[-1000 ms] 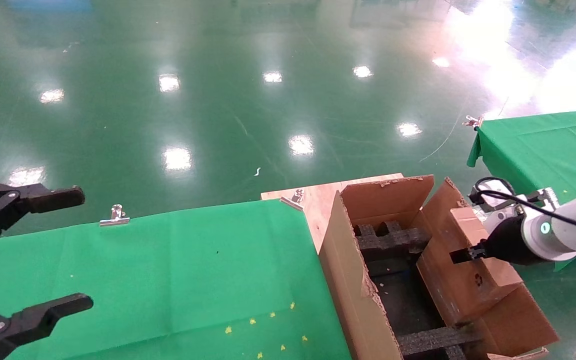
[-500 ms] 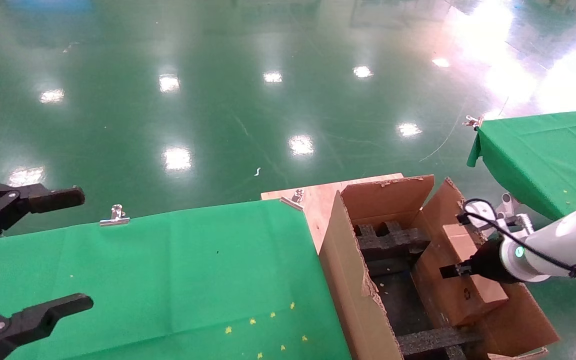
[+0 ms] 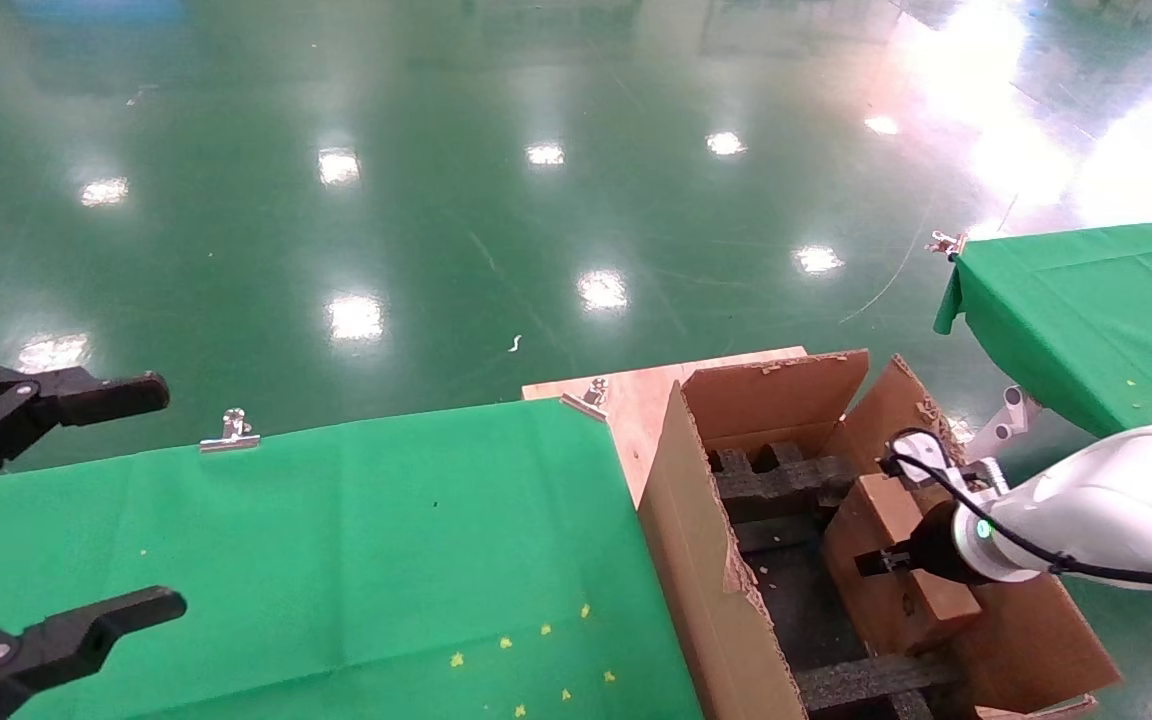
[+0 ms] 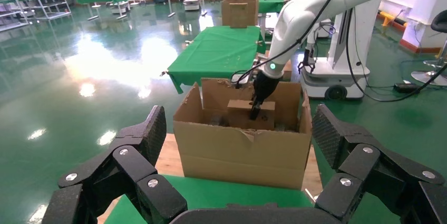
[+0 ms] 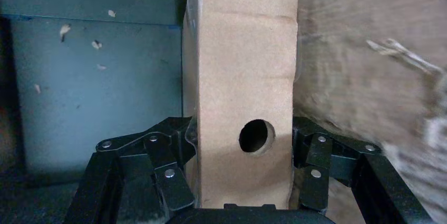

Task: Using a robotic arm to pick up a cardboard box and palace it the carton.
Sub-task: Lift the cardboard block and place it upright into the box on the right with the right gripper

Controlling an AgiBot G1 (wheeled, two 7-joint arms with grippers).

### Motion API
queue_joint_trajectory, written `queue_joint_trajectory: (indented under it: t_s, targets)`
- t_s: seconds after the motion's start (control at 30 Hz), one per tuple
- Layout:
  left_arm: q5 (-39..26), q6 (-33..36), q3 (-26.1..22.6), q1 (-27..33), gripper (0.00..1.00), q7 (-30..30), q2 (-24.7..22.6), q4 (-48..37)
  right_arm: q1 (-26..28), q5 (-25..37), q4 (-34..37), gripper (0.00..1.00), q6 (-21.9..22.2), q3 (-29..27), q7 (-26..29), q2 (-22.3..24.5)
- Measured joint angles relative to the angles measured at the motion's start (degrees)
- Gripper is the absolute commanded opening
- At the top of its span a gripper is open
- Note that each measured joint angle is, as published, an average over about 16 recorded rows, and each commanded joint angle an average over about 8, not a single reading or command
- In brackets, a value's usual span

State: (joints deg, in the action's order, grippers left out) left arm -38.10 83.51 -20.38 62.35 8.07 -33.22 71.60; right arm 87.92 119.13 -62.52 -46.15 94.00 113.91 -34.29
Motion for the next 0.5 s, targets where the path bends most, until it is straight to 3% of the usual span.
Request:
queue_joint_trajectory:
  t_s: [0.23, 0.27, 0.5]
  targets:
    - [0.0, 0.0, 0.0, 0.0, 1.0, 0.0, 0.0, 0.0, -2.1, -3.3, 7.2, 0.0, 2.5, 0.2, -4.7, -3.8]
    - [0.0, 0.0, 0.0, 0.0, 1.0, 0.0, 0.0, 0.0, -2.3, -3.8, 8.1, 0.04, 2.8, 0.2, -5.4, -4.3]
    - [0.0, 0.0, 0.0, 0.0, 1.0, 0.0, 0.0, 0.0, -3.5, -6.4, 12.0, 0.91, 3.8, 0.2, -8.7, -6.3]
